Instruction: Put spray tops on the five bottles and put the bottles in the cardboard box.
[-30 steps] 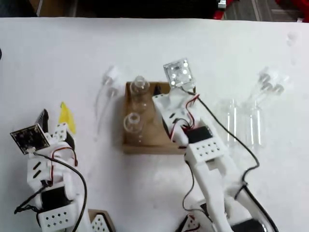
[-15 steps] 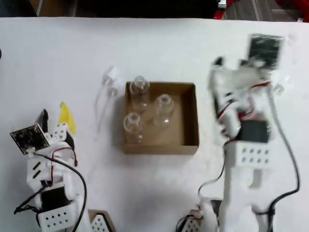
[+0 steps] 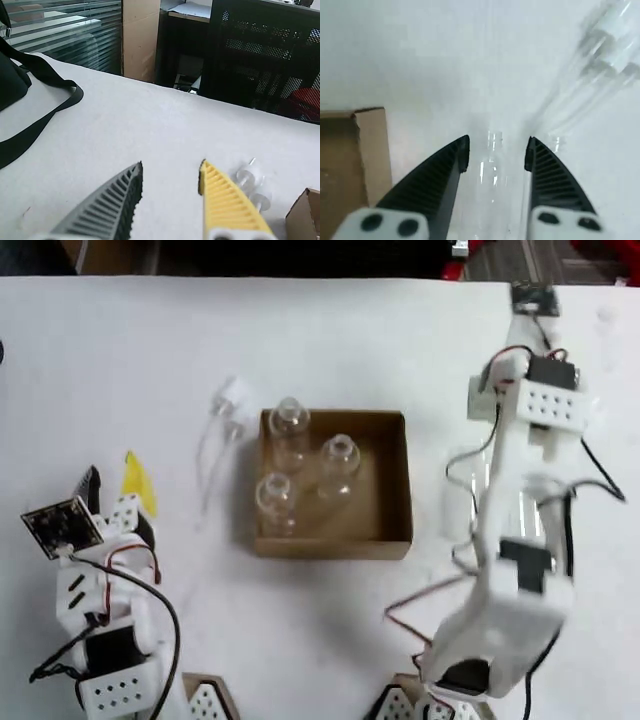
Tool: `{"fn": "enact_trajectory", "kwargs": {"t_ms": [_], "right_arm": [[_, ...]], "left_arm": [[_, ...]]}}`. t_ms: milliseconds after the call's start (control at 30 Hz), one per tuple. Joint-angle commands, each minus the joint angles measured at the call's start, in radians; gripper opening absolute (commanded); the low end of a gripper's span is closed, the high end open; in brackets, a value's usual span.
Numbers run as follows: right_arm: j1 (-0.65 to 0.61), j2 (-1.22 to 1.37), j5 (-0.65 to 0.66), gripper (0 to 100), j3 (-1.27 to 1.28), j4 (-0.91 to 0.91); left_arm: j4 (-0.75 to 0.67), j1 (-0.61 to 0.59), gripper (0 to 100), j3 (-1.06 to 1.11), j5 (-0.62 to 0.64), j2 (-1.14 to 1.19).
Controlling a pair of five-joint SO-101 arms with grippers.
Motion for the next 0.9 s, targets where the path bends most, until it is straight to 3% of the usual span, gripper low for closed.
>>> {"fn": "enact_trajectory", "kwargs": {"t_ms": [0,167,267,800,867], "right_arm": [[0.005,0.32,0.052,16.3,-0.41,0.231],[0.005,0.576,0.052,16.3,-0.81,0.429],[0.015,0.677,0.052,16.3,-0.934,0.446],[0.027,0.782,0.081,15.6,-0.884,0.449],[0.024,0.782,0.11,11.5,-0.859,0.449]], "left_arm": [[0.003,0.018,18,-0.003,-0.008,-0.007],[0.003,0.018,18,-0.003,-0.008,-0.007],[0.003,0.018,18,-0.003,-0.008,-0.007],[0.003,0.018,18,-0.003,-0.008,-0.007],[0.003,0.018,18,-0.003,-0.008,-0.007]]}}
